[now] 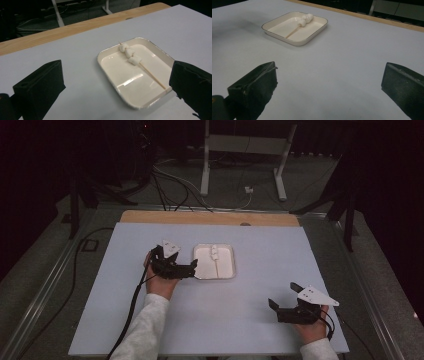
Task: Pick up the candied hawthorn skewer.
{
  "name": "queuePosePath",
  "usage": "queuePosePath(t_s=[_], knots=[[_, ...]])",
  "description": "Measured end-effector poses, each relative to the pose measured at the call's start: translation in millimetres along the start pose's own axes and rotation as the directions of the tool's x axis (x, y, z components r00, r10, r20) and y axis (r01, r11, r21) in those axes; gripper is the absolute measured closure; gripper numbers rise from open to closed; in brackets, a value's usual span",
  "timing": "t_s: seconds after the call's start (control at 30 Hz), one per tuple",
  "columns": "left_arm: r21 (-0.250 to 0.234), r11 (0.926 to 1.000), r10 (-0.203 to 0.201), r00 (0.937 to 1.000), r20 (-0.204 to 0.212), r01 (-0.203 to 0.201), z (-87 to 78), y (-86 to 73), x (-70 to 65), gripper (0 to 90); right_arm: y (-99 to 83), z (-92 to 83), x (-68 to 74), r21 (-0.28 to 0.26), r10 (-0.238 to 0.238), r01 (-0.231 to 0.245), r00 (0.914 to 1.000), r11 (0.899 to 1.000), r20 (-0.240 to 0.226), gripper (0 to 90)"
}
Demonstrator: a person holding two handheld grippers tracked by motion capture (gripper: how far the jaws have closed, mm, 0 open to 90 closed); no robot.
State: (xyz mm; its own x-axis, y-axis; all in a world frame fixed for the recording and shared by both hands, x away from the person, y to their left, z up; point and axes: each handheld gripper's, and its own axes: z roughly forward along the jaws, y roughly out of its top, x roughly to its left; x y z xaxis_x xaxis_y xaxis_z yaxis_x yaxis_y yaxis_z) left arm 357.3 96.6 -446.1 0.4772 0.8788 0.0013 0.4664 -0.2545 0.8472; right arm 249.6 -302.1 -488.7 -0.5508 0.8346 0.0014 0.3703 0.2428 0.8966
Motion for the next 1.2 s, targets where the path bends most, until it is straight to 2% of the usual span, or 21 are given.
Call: queuePosePath(t_s=[0.43,0.67,0.97,1.0,1.07,1.1,1.2], knots=[[0.012,0.9998,0.014,0.9996,0.024,-0.015,42.8,2.4,-24.9,0.7,-0.1,0.5,0.2,-0.001,0.001,-0.001,1.0000,1.000,-0.004,0.0],[0.040,0.9992,-0.003,1.0000,0.007,0.002,63.7,-1.6,-33.4,0.6,-0.5,0.6,-0.6,0.001,0.001,-0.001,1.0000,1.000,0.001,0.0],[0.111,0.9934,-0.027,0.9996,-0.010,0.027,86.4,-6.6,-48.5,0.7,-0.7,0.6,0.1,0.002,-0.002,0.002,1.0000,1.000,-0.001,0.0],[0.124,0.9916,-0.034,0.9994,-0.005,0.035,88.8,-7.2,-49.5,1.7,-0.8,0.3,-0.1,0.002,0.000,0.000,1.0000,1.000,0.000,0.0],[0.149,0.9879,-0.040,0.9986,-0.034,0.044,92.9,-8.9,-51.6,4.4,-0.9,0.3,-0.1,0.003,0.001,-0.001,1.0000,1.000,0.001,0.0],[0.156,0.9867,-0.043,0.9986,-0.033,0.047,94.9,-9.9,-52.4,5.5,-1.0,0.3,-0.2,0.004,0.000,0.000,1.0000,1.000,0.001,0.0],[0.179,0.9831,-0.031,0.9987,-0.040,0.038,98.9,-12.6,-54.0,8.1,-1.0,0.5,0.1,0.004,-0.004,0.004,1.0000,1.000,-0.001,0.0]])
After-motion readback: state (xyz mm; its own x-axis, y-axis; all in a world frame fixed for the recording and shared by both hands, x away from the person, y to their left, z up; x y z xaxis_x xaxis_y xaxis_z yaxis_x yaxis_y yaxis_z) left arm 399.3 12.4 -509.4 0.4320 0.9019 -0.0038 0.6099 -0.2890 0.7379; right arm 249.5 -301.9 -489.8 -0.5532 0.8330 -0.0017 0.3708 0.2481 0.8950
